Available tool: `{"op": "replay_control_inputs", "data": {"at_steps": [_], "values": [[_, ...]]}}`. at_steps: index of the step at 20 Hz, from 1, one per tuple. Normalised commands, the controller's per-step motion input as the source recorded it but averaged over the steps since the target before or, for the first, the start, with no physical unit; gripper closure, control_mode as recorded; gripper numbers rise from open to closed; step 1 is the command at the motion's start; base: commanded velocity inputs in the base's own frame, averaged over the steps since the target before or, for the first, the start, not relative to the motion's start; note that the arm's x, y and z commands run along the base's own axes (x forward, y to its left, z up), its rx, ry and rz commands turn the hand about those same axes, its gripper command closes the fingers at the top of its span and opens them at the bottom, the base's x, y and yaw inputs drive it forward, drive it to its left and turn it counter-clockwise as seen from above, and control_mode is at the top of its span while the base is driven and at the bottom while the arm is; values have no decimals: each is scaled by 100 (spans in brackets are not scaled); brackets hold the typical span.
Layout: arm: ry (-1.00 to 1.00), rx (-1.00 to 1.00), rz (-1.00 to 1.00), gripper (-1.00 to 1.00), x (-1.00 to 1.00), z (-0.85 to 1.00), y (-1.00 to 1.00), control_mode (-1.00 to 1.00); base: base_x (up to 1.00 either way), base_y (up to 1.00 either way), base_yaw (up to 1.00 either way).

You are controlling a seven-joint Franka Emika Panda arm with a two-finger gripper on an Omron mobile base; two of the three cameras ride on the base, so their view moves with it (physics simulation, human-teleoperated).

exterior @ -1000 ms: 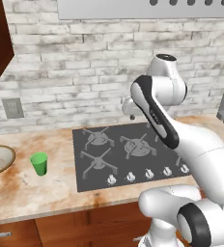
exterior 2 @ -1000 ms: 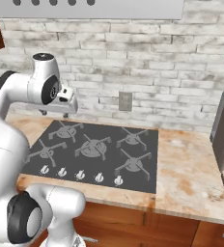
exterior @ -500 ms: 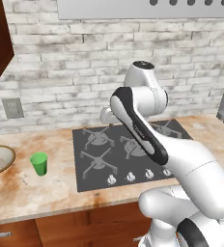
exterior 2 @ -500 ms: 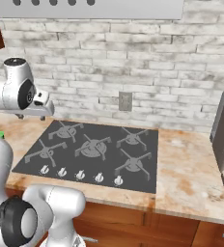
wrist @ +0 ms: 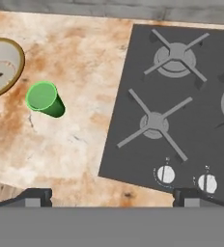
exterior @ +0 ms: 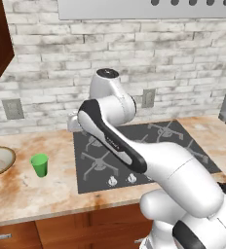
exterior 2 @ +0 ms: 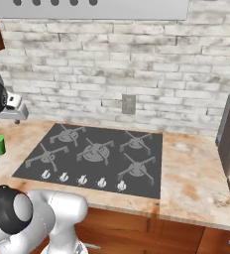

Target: Pick the cup and bowl from the counter and place them on the counter next to the sink.

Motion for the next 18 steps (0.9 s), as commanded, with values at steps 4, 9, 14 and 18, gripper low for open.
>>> {"op": "replay_control_inputs", "data": {"at_steps": [4,9,14,18], "values": [[1,0,0,-100,0,0,74,-100,0,0,0],[1,0,0,-100,3,-16,46,-100,0,0,0],[0,8,0,-100,6,-67,19,-100,0,0,0],[0,14,0,-100,4,-44,6,-100,0,0,0]]}}
